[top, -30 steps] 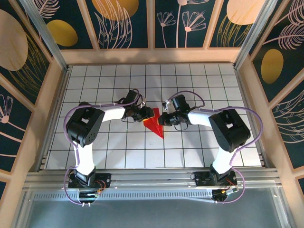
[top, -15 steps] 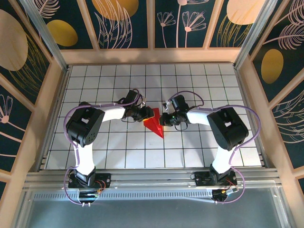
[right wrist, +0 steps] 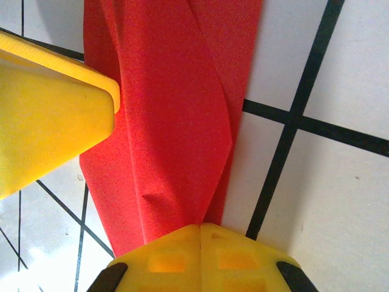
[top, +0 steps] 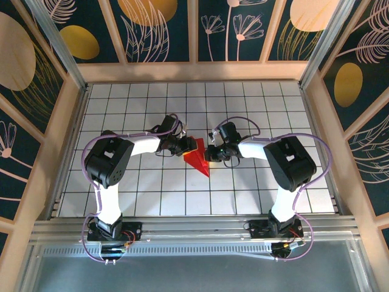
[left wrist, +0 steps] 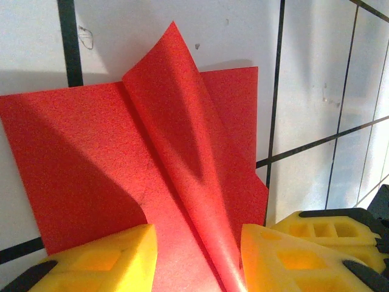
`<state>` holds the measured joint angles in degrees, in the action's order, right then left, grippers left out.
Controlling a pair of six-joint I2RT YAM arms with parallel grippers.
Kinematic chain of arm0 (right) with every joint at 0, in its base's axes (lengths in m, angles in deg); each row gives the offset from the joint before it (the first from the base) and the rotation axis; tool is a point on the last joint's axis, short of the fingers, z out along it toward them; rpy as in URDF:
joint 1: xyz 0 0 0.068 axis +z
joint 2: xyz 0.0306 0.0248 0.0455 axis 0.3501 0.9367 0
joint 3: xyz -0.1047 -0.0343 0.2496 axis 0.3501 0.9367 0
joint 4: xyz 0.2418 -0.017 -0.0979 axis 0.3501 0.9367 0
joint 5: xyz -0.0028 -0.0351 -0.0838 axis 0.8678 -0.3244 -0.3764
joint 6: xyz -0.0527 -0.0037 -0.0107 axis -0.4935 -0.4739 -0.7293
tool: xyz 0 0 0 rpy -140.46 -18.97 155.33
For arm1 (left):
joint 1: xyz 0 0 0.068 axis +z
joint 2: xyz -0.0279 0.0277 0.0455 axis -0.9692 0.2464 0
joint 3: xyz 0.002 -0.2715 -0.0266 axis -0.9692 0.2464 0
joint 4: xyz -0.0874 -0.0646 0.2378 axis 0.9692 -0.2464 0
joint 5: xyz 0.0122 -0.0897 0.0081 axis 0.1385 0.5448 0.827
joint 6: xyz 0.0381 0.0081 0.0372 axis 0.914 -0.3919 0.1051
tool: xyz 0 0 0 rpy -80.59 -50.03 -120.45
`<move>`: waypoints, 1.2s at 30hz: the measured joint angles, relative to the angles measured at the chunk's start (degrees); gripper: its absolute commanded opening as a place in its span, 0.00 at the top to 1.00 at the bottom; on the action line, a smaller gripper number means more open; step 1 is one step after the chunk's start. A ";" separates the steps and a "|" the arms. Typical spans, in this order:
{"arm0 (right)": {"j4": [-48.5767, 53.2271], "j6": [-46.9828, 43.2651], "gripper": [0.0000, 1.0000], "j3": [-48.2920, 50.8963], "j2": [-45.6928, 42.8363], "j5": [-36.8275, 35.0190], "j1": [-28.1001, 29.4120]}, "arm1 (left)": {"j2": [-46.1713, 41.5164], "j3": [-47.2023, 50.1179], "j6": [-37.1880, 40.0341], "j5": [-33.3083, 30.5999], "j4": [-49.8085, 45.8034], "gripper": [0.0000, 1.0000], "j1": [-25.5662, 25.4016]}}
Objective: Fold a paper plane with a square sheet of paper (fold left side to right side)
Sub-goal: Fourth fold the wing at the center of the table.
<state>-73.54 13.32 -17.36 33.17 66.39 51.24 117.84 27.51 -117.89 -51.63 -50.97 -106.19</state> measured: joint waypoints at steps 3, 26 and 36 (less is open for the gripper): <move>-0.02 0.00 0.98 0.00 0.07 0.00 0.00 | 0.00 0.00 -0.02 0.07 0.07 0.57 0.00; -1.84 0.68 0.98 0.92 0.15 0.04 0.02 | -5.18 -0.66 -0.42 -0.87 -0.37 0.68 -0.04; -1.84 0.68 0.98 0.90 0.15 -0.04 0.13 | -1.44 -2.19 -0.90 3.30 2.43 0.85 -2.82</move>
<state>-75.37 13.99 -16.46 33.33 66.35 51.37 116.40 25.33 -118.79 -48.33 -48.54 -109.01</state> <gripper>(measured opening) 0.054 0.156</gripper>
